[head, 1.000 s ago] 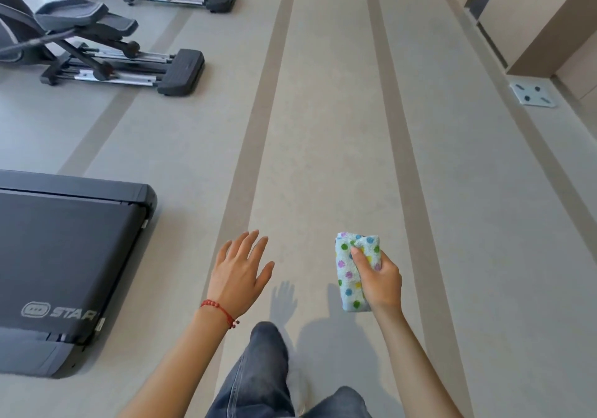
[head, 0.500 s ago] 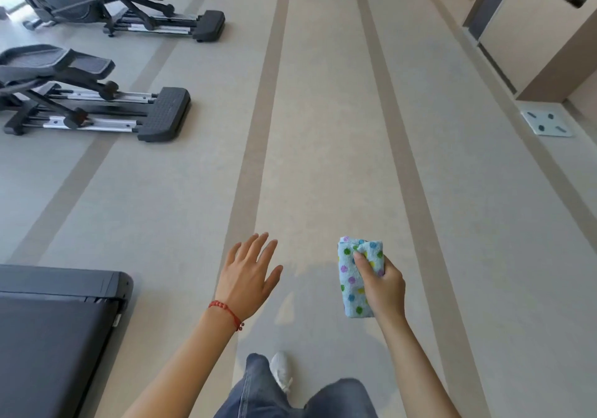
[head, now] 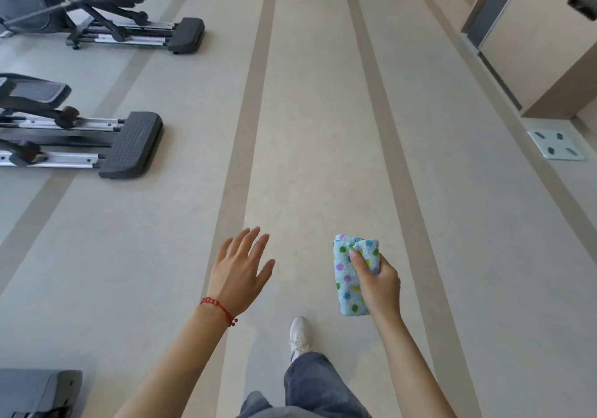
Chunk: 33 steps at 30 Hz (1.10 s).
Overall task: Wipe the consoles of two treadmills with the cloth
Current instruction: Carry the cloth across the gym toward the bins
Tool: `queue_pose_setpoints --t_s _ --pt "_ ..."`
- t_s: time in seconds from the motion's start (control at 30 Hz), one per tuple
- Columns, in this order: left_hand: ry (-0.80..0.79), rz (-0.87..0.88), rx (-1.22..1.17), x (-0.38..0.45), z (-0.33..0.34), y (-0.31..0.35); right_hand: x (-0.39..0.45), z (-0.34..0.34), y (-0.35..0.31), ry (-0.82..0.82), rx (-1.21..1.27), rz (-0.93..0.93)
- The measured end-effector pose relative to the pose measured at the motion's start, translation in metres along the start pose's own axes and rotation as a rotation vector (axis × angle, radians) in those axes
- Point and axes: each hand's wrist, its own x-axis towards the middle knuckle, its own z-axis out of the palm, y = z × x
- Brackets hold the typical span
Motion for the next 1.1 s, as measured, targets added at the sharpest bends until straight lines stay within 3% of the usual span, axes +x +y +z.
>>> queue_pose_setpoints --t_s 0.3,1.1 --pt "0.03 -0.017 0.015 0.188 -0.01 -0.025 0.172 0.034 -0.09 -0.016 0.022 -0.005" --pt "-0.032 0.062 -0.021 0.729 0.015 -0.167 0.634 0.2 -0.286 0.044 0.075 0.07"
